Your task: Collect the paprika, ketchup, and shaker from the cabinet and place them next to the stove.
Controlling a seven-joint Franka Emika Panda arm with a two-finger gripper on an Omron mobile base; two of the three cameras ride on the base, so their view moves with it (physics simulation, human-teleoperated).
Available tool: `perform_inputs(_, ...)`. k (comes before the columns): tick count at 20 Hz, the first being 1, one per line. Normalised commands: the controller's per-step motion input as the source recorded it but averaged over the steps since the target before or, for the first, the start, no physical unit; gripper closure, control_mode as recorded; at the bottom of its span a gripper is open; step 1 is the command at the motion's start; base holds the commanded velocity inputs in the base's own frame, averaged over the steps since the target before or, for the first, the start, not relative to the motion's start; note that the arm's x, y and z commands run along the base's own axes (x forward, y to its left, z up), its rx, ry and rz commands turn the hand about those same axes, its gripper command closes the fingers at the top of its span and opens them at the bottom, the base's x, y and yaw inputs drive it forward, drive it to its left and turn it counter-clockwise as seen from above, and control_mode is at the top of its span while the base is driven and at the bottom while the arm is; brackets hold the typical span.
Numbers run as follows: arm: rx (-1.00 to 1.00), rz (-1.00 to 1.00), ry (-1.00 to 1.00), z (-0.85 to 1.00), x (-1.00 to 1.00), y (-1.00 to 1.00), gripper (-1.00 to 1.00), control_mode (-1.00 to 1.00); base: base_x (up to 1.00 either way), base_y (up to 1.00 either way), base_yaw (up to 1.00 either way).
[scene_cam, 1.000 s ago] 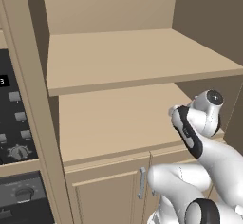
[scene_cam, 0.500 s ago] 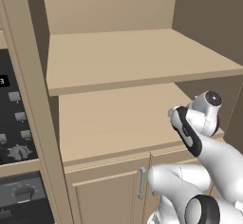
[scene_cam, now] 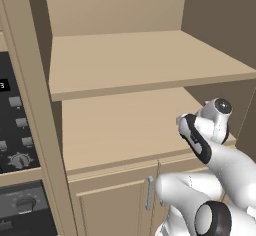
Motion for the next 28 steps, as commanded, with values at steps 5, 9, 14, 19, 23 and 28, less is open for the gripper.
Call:
perform_inputs(5,0.0,0.0,0.0,-0.09,0.04,0.0,-1.0,-1.0,0.0,0.0,0.0)
perform_inputs(9,0.0,0.0,0.01,-0.09,0.04,0.0,-1.0,-1.0,0.0,0.0,0.0)
perform_inputs(14,0.0,0.0,0.0,-0.08,0.05,0.0,-1.0,-1.0,0.0,0.0,0.0)
perform_inputs(19,0.0,0.0,0.0,-0.05,0.07,0.0,-1.0,-1.0,0.0,0.0,0.0)
perform_inputs(23,0.0,0.0,0.0,-0.01,0.1,0.0,-1.0,-1.0,0.0,0.0,0.0)
perform_inputs(28,0.0,0.0,0.0,0.0,0.09,0.0,1.0,-1.0,0.0,0.0,0.0)
